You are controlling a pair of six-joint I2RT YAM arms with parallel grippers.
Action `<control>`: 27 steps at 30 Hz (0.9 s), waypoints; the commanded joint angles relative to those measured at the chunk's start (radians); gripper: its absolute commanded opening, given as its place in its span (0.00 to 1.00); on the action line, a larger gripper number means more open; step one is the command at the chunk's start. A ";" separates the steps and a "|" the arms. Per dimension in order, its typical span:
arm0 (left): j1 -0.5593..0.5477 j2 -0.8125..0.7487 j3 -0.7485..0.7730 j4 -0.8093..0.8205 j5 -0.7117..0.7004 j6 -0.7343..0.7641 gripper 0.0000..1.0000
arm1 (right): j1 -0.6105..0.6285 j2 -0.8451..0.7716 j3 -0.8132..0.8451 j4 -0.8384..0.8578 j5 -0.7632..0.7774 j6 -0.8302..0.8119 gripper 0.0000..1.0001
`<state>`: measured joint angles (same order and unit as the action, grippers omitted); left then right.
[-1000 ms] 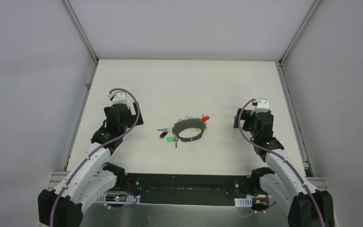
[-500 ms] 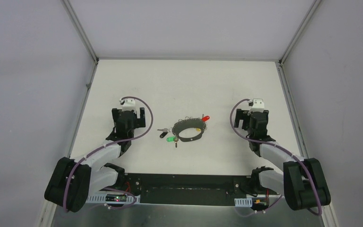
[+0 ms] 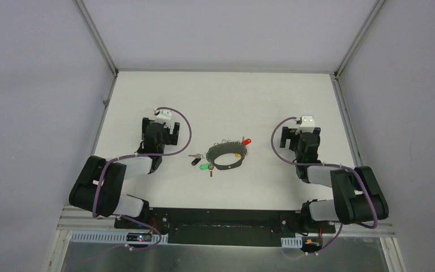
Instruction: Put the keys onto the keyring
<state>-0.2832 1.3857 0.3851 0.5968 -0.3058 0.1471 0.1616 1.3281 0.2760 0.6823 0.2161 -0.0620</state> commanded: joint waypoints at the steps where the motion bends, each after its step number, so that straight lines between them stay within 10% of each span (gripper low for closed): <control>1: 0.036 0.011 0.055 0.016 0.060 0.023 0.99 | -0.012 0.101 0.038 0.199 -0.012 -0.017 1.00; 11: 0.062 0.047 0.159 -0.184 0.224 -0.091 0.99 | -0.083 0.226 0.053 0.300 -0.016 0.051 1.00; 27: 0.065 -0.058 0.040 -0.066 0.155 -0.124 0.98 | -0.087 0.211 0.066 0.243 -0.014 0.059 1.00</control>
<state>-0.2272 1.3880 0.4580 0.4492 -0.0914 0.0631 0.0788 1.5375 0.3161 0.8700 0.1967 -0.0200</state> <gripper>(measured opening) 0.987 0.996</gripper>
